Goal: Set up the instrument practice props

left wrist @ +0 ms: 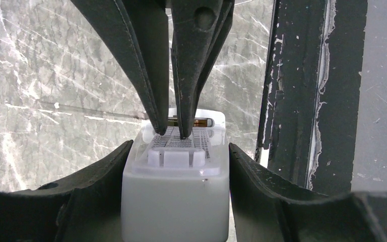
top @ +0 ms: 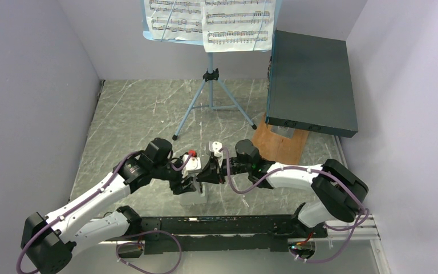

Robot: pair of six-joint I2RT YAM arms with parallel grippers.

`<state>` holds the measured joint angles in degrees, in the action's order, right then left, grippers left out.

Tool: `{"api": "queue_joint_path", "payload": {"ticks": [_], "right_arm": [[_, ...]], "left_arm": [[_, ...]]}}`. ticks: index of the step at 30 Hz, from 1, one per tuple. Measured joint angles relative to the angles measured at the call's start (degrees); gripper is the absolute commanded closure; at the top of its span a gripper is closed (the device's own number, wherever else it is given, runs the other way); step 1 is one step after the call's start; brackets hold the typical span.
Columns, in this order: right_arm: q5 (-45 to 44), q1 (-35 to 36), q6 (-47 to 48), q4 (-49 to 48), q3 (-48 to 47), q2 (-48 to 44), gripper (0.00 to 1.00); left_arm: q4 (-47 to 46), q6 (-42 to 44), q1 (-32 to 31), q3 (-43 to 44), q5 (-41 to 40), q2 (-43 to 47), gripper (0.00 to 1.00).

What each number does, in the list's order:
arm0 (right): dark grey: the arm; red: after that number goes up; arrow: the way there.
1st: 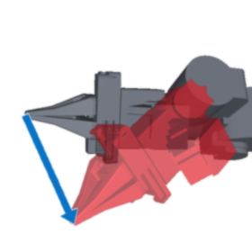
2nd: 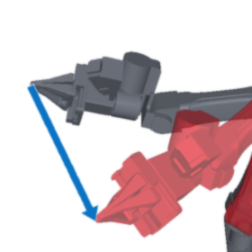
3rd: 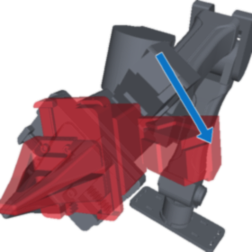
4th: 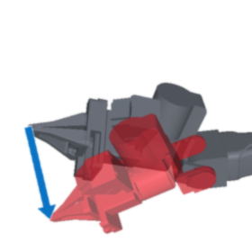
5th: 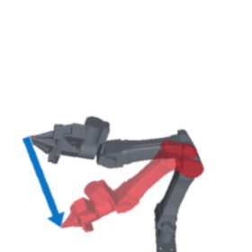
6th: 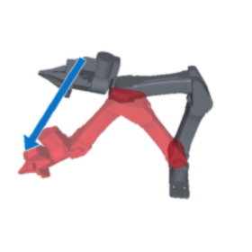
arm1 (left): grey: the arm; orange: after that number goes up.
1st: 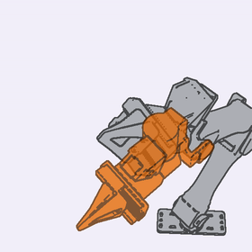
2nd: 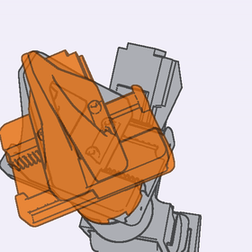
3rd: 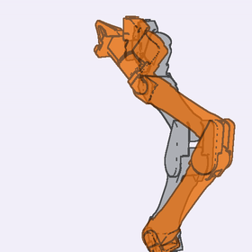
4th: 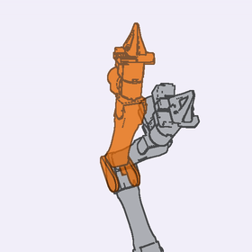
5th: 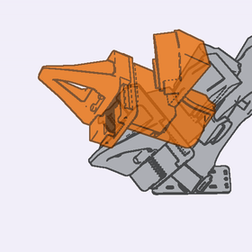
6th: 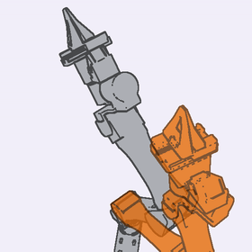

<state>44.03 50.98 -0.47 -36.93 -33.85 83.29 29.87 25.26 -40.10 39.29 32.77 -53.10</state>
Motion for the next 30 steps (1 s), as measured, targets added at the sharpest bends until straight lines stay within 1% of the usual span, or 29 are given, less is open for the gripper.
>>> {"api": "queue_joint_path", "payload": {"ticks": [5, 6, 9, 12, 15, 17, 24, 27, 30], "right_arm": [[3.72, -0.74, 3.54, 1.22, 0.00, -0.39, 0.62], [5.20, -0.76, 4.42, 2.16, 0.00, -0.96, 0.56], [11.80, -0.50, 10.23, 11.02, -0.09, -6.95, 0.45], [16.15, 0.31, 18.16, 22.18, -0.46, -16.11, 0.41], [17.35, 1.64, 21.20, 27.85, -0.48, -24.11, 0.43], [16.04, 2.23, 21.03, 28.74, -0.46, -27.26, 0.43], [-0.52, 2.36, 19.71, 30.62, 1.25, -34.27, 0.44], [-8.22, 2.36, 19.78, 32.04, 1.25, -35.04, 0.44], [-12.57, 2.32, 19.69, 33.07, 1.49, -35.39, 0.44]], "left_arm": [[-0.07, 0.00, -0.22, 0.00, 0.07, 0.00, 1.00], [-0.07, 0.00, -0.22, 0.00, 0.07, 0.00, 1.00], [-0.07, 0.00, -0.24, 0.00, 0.04, 0.00, 1.00], [-0.07, -0.02, -0.28, 0.00, -0.07, 0.00, 1.00], [-0.09, -0.13, -0.33, 0.00, -0.22, 0.02, 1.00], [-0.13, -0.59, -0.37, 0.00, -0.55, 0.11, 1.00], [-1.22, -3.80, -0.28, -0.63, -4.13, 1.36, 1.00], [-2.21, -5.55, 1.22, -0.87, -6.45, 1.66, 1.00], [-3.54, -7.02, 4.00, -0.96, -9.35, 1.64, 1.00]]}}
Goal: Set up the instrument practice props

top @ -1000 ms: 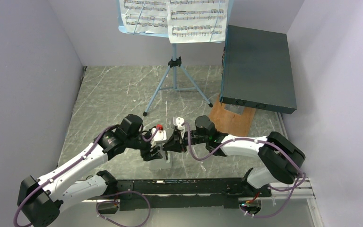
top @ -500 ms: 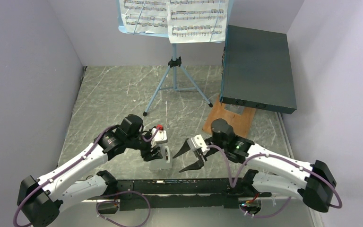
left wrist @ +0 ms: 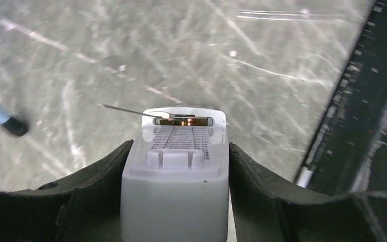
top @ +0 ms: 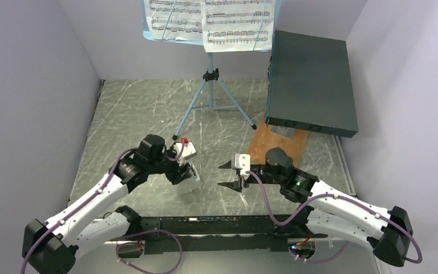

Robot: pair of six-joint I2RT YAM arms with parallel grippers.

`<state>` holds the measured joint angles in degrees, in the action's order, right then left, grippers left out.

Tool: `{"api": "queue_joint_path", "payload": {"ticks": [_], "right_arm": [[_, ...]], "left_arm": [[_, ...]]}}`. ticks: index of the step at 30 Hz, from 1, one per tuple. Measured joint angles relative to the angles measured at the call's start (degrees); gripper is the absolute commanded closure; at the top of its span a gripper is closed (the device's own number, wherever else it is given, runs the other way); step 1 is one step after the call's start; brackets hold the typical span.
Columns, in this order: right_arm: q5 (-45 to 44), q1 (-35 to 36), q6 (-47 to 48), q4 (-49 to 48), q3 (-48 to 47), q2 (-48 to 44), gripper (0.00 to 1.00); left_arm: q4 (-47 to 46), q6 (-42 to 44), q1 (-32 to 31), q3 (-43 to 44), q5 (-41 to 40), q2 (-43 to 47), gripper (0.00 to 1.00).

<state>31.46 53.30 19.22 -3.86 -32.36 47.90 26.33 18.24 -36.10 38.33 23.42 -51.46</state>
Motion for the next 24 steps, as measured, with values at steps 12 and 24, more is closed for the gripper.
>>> {"api": "queue_joint_path", "payload": {"ticks": [12, 24], "right_arm": [[-5.68, 0.00, -8.20, -5.55, 1.57, 6.45, 0.40], [-8.50, -0.24, -14.97, -9.92, -2.25, 18.27, 0.32]], "left_arm": [[-6.32, 0.76, 12.66, 0.17, 2.73, -4.83, 1.00], [-8.48, 1.81, 15.43, 0.63, 6.29, -7.17, 0.62]]}}
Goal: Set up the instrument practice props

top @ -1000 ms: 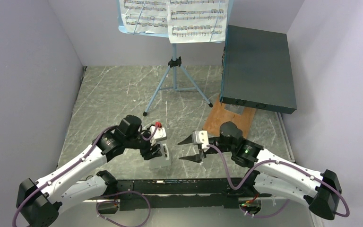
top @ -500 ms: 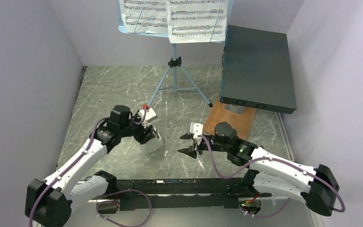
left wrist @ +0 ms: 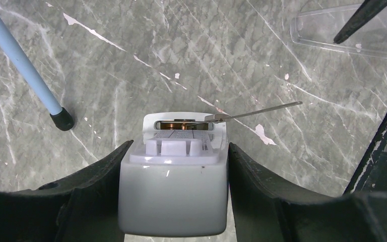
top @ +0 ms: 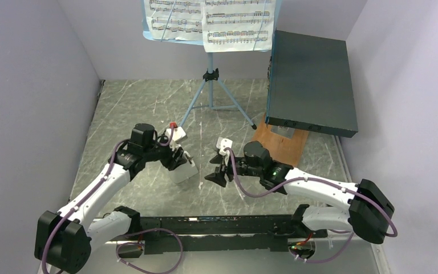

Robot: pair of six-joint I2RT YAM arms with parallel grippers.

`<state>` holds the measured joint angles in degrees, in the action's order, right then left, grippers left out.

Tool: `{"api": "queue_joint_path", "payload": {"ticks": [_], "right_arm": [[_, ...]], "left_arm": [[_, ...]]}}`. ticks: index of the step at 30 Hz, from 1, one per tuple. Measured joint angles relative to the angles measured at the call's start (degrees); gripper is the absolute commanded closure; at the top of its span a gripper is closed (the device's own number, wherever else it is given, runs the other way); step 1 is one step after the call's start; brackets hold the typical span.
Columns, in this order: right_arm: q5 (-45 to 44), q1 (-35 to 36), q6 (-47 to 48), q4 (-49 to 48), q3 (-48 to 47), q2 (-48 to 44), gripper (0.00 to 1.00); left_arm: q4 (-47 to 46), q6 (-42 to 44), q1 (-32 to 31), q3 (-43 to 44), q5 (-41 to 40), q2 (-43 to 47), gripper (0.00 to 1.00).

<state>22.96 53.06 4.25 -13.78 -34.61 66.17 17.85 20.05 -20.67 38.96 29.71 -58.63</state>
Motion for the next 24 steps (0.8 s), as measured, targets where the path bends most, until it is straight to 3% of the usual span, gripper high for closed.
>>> {"api": "queue_joint_path", "payload": {"ticks": [2, 3, 5, 9, 16, 24], "right_arm": [[-0.02, -0.02, -1.05, -1.40, -0.15, 0.46, 0.29], [-0.04, -0.04, -1.51, -2.03, -0.17, 0.66, 0.26], [-0.17, -0.04, -2.75, -3.08, -0.20, 1.29, 0.21], [-0.11, -0.17, -4.48, -4.22, -0.26, 2.75, 0.15], [-0.17, -1.22, -5.42, -4.42, -3.21, 6.36, 0.13], [-0.55, -3.43, -7.06, -3.78, -8.57, 11.28, 0.16]], "left_arm": [[0.00, -0.02, 0.02, -0.17, -0.02, 0.42, 0.50], [0.02, 0.02, 0.02, -0.37, -0.15, 0.83, 0.35], [0.11, 0.11, 0.09, -0.94, -0.55, 1.99, 0.20], [-0.42, -0.15, 0.35, -2.05, -0.61, 5.70, 0.03], [-0.98, -1.51, 0.35, -2.05, 0.09, 13.46, 0.00], [7.04, -6.23, 0.35, 0.04, -2.93, 25.27, 0.00]]}}
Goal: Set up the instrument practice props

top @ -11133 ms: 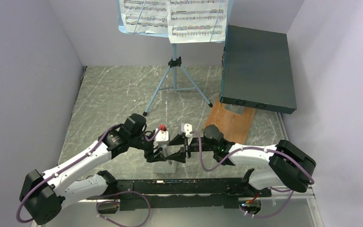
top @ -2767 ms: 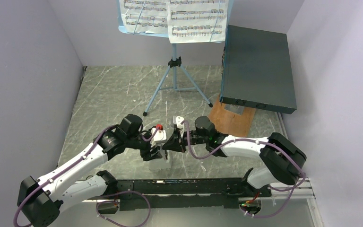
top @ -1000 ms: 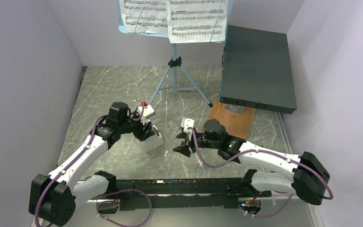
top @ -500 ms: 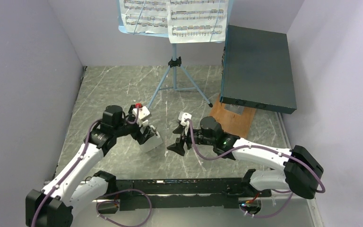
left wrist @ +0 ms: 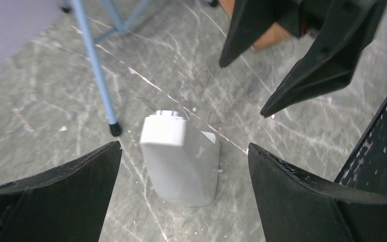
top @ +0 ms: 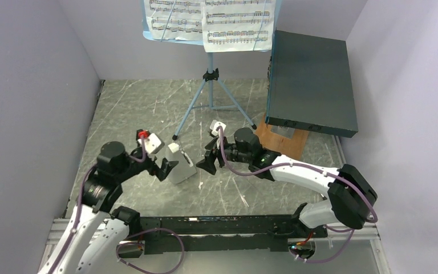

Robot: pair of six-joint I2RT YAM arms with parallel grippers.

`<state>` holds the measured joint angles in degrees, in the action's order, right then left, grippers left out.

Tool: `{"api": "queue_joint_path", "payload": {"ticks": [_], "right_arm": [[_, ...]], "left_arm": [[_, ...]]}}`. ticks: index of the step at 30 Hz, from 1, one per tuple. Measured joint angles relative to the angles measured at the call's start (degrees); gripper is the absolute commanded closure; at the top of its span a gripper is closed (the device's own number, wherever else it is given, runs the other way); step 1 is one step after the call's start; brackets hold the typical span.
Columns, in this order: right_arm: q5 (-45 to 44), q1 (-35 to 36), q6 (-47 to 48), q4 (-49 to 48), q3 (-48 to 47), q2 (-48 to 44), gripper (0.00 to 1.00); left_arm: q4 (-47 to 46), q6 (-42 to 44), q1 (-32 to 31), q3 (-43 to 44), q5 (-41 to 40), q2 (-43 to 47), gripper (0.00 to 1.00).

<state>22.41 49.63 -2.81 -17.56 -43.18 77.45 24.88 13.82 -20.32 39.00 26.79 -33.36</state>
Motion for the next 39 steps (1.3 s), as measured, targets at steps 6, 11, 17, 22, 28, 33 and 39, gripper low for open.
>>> {"api": "queue_joint_path", "payload": {"ticks": [6, 11, 17, 22, 28, 33, 39], "right_arm": [[-1.07, -0.42, 0.07, 1.07, -0.98, 0.94, 0.16], [-1.46, -0.42, 1.77, 4.44, -0.96, -2.93, 0.02], [-4.96, -0.42, 5.66, 12.31, -1.95, -17.88, 0.01], [-10.80, -0.42, 6.29, 20.72, -11.23, -26.16, 0.00], [-17.77, -0.42, 6.71, 27.54, -25.64, -30.62, 0.01], [-27.15, -0.42, 7.98, 28.24, -31.41, -34.56, 0.01], [-41.79, -0.44, 7.69, 26.84, -36.81, -36.85, 0.01]], "left_arm": [[4.55, -10.03, -0.02, 7.23, -10.56, 8.59, 0.01], [8.50, -19.76, 0.00, 12.87, -19.87, 8.52, 0.01], [12.09, -26.45, 0.00, 20.44, -24.48, 4.31, 0.00], [12.50, -28.20, 0.00, 26.71, -25.46, 1.60, 0.00], [11.76, -27.96, 0.00, 34.07, -25.90, 0.74, 0.00], [10.49, -25.44, 0.00, 40.28, -27.63, 0.70, 0.01], [8.74, -20.98, 0.00, 43.47, -29.68, 1.05, 0.01]]}}
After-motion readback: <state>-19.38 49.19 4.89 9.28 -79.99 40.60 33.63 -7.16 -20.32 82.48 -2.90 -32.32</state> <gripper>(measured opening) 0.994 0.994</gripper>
